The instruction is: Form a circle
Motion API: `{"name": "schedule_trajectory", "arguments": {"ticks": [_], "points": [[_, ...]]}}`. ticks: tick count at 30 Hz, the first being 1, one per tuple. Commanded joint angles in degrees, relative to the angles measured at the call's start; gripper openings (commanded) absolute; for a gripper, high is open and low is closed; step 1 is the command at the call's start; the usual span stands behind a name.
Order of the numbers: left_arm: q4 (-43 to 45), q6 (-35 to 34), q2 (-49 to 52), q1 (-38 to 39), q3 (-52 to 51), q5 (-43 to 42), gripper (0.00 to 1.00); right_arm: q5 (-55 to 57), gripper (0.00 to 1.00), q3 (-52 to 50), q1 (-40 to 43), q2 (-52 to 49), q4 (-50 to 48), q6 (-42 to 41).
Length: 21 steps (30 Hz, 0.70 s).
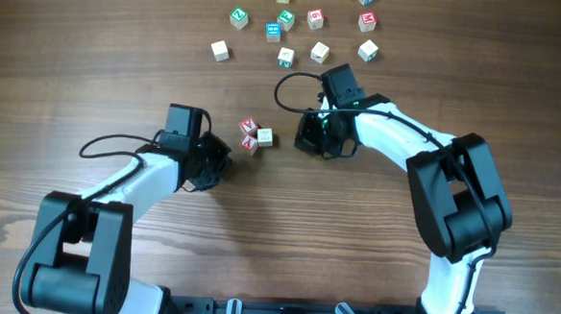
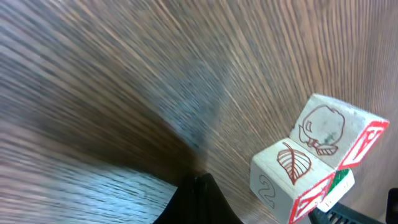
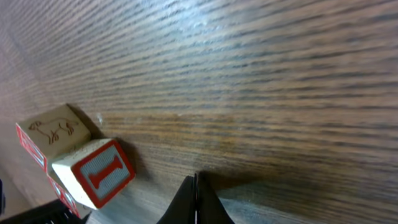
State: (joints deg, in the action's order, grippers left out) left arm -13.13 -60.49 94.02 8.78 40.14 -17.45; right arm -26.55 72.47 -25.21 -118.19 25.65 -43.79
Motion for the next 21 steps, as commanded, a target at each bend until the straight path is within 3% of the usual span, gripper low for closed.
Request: {"name": "schedule_trajectory", "arguments": {"ticks": [1, 21], "points": [[-2.3, 1.8, 1.6, -1.6, -1.6, 7.0, 0.04, 0.3, 0.05, -0.7, -2.6, -1.2, -1.0, 3.8], [-5.8, 3.3, 1.6, -3.4, -1.6, 14.6, 0.04, -0.5, 0.04, -0.7, -9.3, -1.2, -3.0, 7.6]]}}
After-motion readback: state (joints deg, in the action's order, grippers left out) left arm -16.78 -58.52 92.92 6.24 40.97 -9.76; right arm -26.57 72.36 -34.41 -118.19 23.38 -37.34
